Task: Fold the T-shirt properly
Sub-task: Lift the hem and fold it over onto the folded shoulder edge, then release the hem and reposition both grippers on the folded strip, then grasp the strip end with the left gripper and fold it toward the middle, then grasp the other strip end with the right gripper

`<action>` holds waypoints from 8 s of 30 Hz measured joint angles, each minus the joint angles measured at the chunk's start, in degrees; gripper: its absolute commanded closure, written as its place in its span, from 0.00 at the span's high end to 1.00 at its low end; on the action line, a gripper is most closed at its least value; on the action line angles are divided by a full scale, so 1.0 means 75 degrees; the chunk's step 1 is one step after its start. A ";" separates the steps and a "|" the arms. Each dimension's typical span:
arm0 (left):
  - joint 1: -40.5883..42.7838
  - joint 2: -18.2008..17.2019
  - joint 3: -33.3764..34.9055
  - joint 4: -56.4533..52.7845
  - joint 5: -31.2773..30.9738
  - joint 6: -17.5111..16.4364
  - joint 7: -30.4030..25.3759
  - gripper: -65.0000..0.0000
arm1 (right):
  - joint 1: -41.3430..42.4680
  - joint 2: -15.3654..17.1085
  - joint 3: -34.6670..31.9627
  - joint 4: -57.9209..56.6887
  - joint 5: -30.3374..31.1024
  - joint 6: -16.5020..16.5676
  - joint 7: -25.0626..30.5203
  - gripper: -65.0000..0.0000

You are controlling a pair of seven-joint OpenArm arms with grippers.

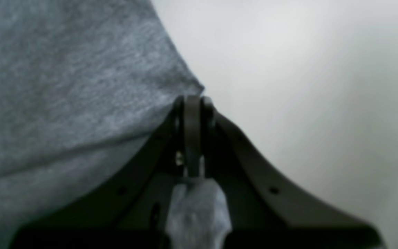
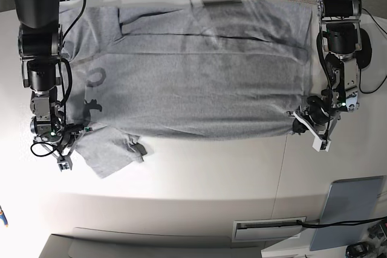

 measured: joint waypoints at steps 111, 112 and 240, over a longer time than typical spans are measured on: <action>0.5240 -0.0425 -0.1565 0.4943 -0.4112 -0.0883 0.3369 0.43 | -1.0075 0.0743 0.3089 1.1144 -0.1341 -0.2311 -0.2999 0.15; 0.5243 -0.0399 -0.1565 0.4934 -0.4130 -0.0886 0.3424 0.37 | -1.0063 0.0743 0.3089 1.1144 -0.1341 -0.2311 -0.3005 0.15; 0.4266 0.2113 0.3343 0.7985 0.0565 0.1250 0.2474 0.50 | -0.7839 0.0548 0.6254 0.7463 0.5176 0.3075 -0.4809 0.49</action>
